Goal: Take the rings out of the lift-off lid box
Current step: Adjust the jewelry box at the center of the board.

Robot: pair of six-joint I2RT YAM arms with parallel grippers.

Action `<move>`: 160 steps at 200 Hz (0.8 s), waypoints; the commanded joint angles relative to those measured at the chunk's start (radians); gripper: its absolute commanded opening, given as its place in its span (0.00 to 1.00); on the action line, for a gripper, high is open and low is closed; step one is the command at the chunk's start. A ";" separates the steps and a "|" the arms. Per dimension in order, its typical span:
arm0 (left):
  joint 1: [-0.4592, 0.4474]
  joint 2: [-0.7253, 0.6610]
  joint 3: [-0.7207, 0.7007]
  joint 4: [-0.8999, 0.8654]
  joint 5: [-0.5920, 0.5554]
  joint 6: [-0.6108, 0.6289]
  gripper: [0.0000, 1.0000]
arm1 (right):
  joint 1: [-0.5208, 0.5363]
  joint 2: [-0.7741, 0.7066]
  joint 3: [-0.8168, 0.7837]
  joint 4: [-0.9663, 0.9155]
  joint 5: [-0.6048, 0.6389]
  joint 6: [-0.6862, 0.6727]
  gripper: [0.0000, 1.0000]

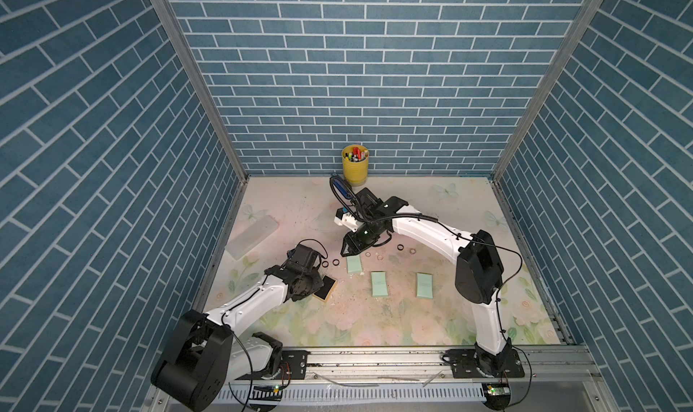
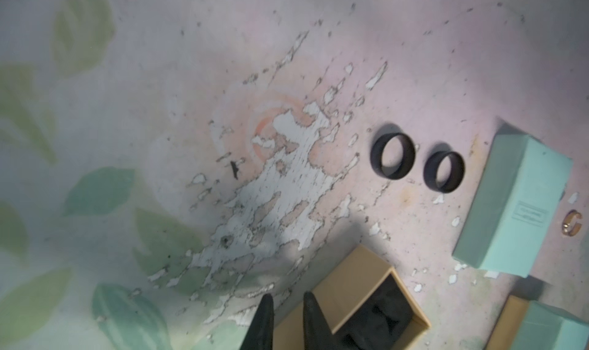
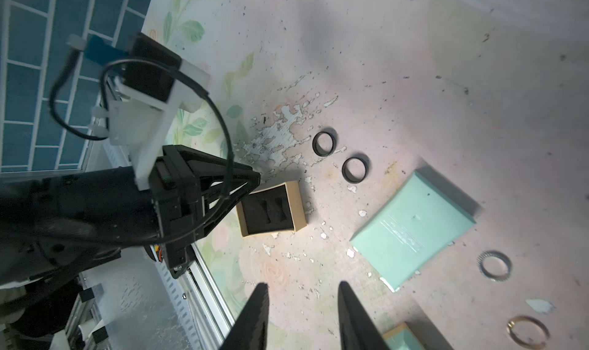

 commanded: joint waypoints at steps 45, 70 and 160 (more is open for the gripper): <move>-0.070 -0.045 -0.074 0.078 0.072 -0.161 0.19 | 0.002 -0.027 -0.093 -0.002 0.081 0.031 0.40; -0.136 -0.069 -0.070 0.058 0.042 -0.238 0.19 | 0.019 -0.038 -0.100 -0.001 0.082 0.041 0.39; -0.194 -0.127 -0.094 -0.014 -0.066 -0.282 0.23 | 0.160 0.054 -0.074 0.036 -0.014 0.093 0.16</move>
